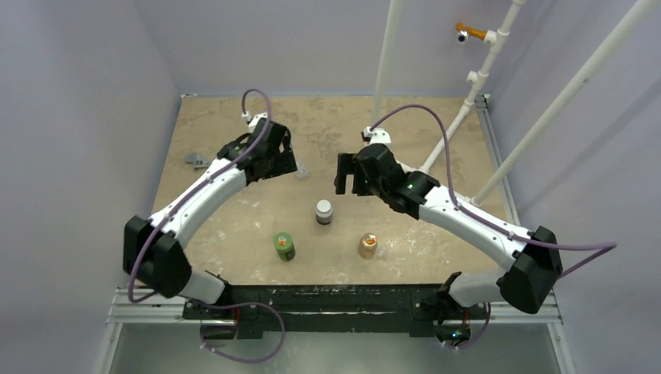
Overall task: Sort the pills into containers
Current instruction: Open the pill container at the center of the board.
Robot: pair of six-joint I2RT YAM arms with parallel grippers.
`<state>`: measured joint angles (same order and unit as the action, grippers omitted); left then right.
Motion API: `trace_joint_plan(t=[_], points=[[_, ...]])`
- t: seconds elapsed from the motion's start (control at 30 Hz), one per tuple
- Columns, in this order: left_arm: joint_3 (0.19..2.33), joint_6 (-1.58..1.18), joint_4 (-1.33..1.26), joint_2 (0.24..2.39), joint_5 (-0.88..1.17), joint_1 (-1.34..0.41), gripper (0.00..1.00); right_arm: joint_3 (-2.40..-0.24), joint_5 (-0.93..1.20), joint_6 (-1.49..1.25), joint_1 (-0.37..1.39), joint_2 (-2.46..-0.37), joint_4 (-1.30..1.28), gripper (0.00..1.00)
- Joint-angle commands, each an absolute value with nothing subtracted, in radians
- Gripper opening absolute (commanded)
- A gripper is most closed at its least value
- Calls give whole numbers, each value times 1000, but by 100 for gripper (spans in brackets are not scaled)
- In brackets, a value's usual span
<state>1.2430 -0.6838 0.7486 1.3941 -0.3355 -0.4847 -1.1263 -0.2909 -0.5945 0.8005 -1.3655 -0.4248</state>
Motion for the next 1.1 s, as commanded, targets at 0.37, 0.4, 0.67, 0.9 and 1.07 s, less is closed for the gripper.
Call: trace_joint_plan(t=[0.37,0.4,0.67,0.9,1.07], points=[[1711,-890,773,1986,-456,-478,69,-1045,-350,-614,743,-1132,-448,97],[1722,-903,780,2006,-455,-479,68,-1039,-350,-617,741,-1125,-448,97],[1783,-984,823,2133,-360,-466,65,-1032,-337,-619,736,-1116,-442,97],[1745,-1019,793,2165,-277,-437,59,-1026,-322,-615,732,-1127,-431,98],[1714,-999,776,2157,-263,-439,41,-1019,-308,-618,731,-1138,-421,98]])
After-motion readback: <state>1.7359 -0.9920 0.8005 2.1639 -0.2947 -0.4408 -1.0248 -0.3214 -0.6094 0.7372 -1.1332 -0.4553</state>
